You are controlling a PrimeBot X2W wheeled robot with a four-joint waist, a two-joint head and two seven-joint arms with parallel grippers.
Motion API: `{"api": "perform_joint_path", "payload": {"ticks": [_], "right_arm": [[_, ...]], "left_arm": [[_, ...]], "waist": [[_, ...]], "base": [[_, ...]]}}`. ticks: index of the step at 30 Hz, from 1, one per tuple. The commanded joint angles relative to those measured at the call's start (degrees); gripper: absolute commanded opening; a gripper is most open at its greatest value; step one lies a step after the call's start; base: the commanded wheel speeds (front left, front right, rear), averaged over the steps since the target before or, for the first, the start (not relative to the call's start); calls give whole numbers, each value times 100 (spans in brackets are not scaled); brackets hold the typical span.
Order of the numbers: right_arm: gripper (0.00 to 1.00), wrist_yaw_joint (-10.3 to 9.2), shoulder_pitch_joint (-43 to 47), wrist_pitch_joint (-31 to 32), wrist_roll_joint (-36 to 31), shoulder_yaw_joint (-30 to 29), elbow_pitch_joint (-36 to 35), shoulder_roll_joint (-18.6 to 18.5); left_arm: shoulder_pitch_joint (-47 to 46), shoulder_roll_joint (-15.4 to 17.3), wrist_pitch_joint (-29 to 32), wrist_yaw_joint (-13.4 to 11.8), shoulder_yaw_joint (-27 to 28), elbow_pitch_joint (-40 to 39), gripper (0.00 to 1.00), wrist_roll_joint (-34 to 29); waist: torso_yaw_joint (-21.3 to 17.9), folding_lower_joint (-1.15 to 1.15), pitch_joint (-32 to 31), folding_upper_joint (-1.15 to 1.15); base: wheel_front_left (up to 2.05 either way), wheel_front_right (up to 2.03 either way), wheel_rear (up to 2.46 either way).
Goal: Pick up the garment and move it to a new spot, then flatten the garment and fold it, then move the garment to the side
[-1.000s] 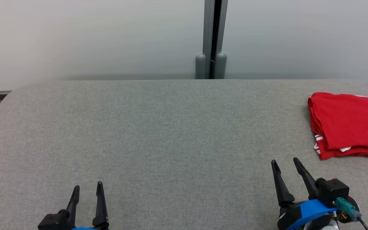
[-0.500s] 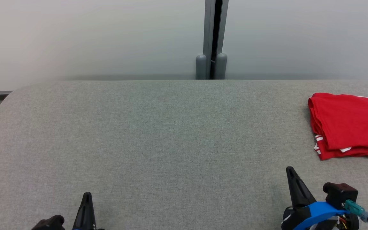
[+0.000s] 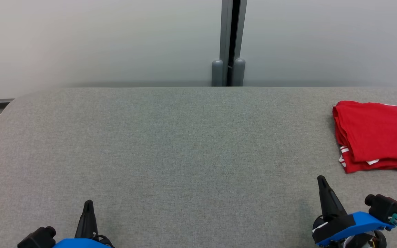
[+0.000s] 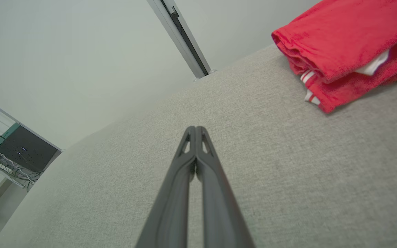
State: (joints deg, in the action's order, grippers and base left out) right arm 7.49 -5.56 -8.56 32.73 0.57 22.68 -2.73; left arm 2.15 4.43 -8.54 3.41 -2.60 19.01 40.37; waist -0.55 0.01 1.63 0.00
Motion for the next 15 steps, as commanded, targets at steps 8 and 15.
{"api": "perform_joint_path", "payload": {"ticks": [8,15], "right_arm": [[0,0,-65,191,785,-107,-206,-11],[0,0,-68,336,1346,-176,-284,-12]], "left_arm": [[-247,-11,189,71,141,-145,0,670],[-320,-25,334,113,223,-188,0,1162]], "waist": [[4,0,-11,0],[8,0,-21,0]], "base": [[0,0,0],[0,0,0]]}}
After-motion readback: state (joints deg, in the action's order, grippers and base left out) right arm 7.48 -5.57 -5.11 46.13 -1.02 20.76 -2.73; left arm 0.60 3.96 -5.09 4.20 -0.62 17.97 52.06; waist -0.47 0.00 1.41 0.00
